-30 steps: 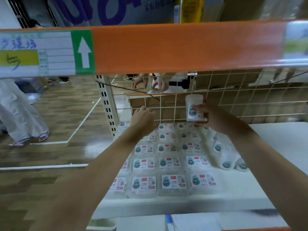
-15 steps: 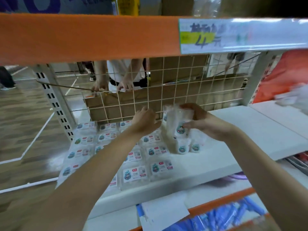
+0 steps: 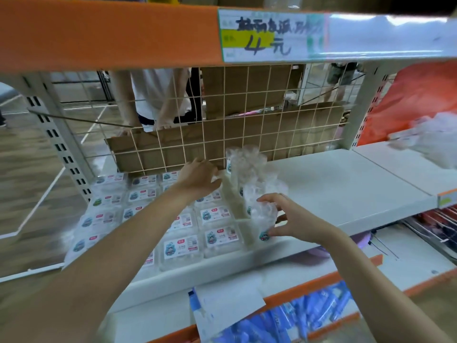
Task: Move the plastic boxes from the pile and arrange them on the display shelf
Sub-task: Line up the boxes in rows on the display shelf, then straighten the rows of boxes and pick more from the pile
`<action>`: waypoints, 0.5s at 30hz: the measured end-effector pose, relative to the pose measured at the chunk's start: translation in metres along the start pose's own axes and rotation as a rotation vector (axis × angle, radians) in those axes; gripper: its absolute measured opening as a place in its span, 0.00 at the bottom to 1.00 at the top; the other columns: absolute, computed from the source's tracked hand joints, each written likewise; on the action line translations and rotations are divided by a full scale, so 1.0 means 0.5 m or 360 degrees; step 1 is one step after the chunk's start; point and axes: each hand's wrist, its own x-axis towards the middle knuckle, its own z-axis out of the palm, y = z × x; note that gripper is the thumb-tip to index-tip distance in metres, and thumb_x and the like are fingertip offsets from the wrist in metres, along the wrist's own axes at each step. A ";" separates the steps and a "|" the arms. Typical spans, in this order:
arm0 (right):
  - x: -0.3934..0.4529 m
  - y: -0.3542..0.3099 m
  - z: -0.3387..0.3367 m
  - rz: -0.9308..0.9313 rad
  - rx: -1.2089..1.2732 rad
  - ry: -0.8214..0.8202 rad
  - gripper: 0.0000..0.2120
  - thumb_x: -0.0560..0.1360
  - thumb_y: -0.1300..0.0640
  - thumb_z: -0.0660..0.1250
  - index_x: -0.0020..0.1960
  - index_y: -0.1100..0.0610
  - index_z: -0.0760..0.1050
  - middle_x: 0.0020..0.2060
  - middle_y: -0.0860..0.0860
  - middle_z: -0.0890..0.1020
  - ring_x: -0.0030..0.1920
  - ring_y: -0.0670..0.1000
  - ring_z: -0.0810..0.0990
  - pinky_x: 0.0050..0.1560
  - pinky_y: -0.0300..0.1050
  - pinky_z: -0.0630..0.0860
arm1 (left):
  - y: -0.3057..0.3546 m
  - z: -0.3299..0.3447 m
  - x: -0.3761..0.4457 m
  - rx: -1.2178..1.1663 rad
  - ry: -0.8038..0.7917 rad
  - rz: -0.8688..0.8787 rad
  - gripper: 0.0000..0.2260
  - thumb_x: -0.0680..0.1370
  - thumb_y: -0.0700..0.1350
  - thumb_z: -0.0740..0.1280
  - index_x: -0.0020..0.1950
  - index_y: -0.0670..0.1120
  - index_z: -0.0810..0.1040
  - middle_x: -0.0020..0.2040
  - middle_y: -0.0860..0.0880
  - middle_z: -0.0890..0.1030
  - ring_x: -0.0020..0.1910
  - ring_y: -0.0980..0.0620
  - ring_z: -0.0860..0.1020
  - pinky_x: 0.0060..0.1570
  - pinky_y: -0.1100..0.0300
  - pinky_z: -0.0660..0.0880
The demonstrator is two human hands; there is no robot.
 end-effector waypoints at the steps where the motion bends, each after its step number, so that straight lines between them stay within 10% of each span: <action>1: 0.000 0.002 0.006 -0.0001 -0.0010 0.0034 0.30 0.69 0.63 0.74 0.61 0.41 0.65 0.59 0.44 0.68 0.57 0.46 0.72 0.56 0.37 0.75 | 0.001 0.000 -0.002 -0.0004 -0.0006 0.0000 0.15 0.79 0.54 0.60 0.63 0.51 0.77 0.60 0.49 0.76 0.65 0.48 0.69 0.59 0.54 0.70; 15: -0.017 0.027 0.034 -0.0018 0.0025 0.0339 0.34 0.69 0.64 0.74 0.63 0.43 0.60 0.57 0.46 0.70 0.53 0.47 0.75 0.51 0.37 0.76 | 0.028 -0.017 -0.017 -0.0053 -0.0010 0.0088 0.15 0.80 0.55 0.59 0.63 0.52 0.76 0.65 0.53 0.74 0.66 0.49 0.67 0.63 0.53 0.65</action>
